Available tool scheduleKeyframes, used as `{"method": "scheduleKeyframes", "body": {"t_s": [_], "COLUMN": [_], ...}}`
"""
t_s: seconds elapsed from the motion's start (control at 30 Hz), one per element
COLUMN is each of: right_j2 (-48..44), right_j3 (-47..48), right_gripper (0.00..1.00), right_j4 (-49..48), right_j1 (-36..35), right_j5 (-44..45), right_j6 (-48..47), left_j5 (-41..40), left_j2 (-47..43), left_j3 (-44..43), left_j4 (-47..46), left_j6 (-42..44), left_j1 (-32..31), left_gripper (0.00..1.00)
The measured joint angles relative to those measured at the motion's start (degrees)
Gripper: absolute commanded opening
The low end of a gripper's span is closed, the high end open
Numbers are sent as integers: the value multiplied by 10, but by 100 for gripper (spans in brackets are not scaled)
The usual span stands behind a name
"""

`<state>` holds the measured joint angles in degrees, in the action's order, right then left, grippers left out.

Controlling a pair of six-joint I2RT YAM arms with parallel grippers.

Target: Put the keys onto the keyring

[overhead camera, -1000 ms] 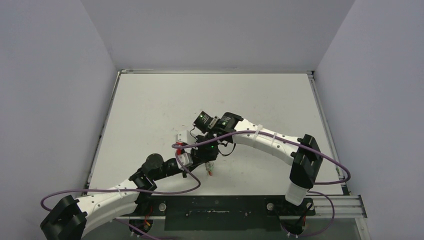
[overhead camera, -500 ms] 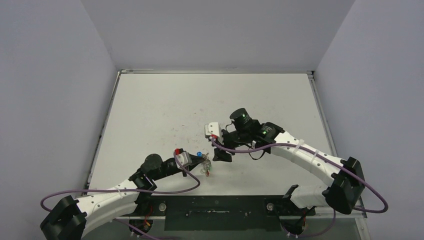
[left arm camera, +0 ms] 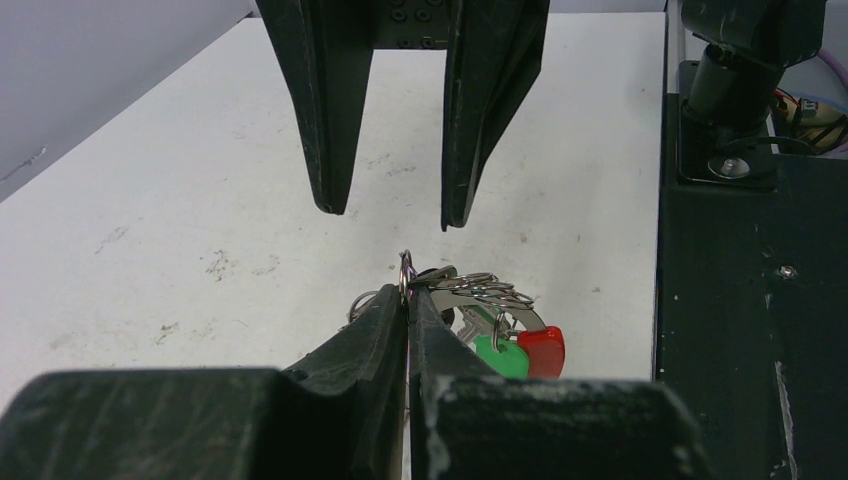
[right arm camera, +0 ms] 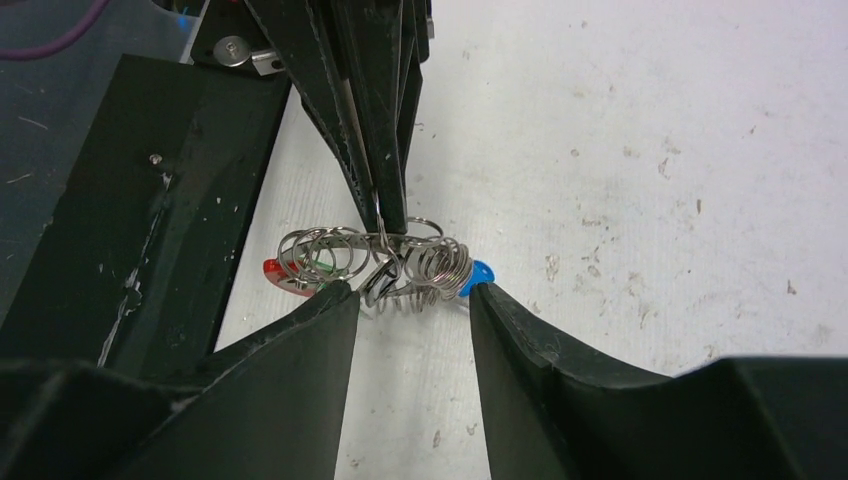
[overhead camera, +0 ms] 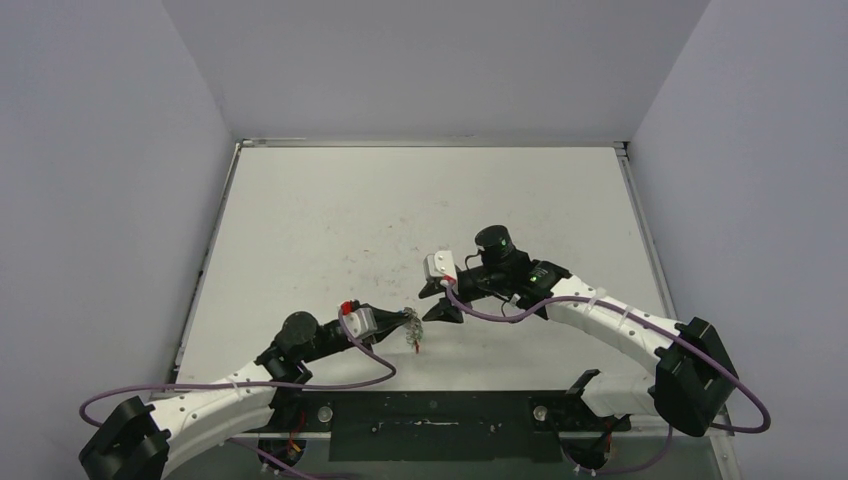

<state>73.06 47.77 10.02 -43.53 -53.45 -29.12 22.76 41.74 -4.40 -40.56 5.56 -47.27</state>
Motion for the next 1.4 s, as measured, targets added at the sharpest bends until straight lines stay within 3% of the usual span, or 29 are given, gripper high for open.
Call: {"method": "scheduleKeyframes", "body": {"t_s": [0.3,0.8,1.27,1.4], "right_j2": [1,39,66,66], "right_j3": [-5,-10,-10,-10], "right_gripper": [41,30,30,21], "right_j4": [-72,-92,-96,-96], "right_j1": [0,0,-4,-5], "right_j5": [-25,-49,-60,-64], "right_j6": [31,42,42,41], "left_j5": [5,7,7,7], "left_j2": [-3,3,8,11], "left_j3": [3,3,3,3], "left_j4": [-1,-5,-8,-9], "left_j6": [0,0,0,0], "left_j1": [0,0,0,0], "left_gripper": [0,0,0,0]}}
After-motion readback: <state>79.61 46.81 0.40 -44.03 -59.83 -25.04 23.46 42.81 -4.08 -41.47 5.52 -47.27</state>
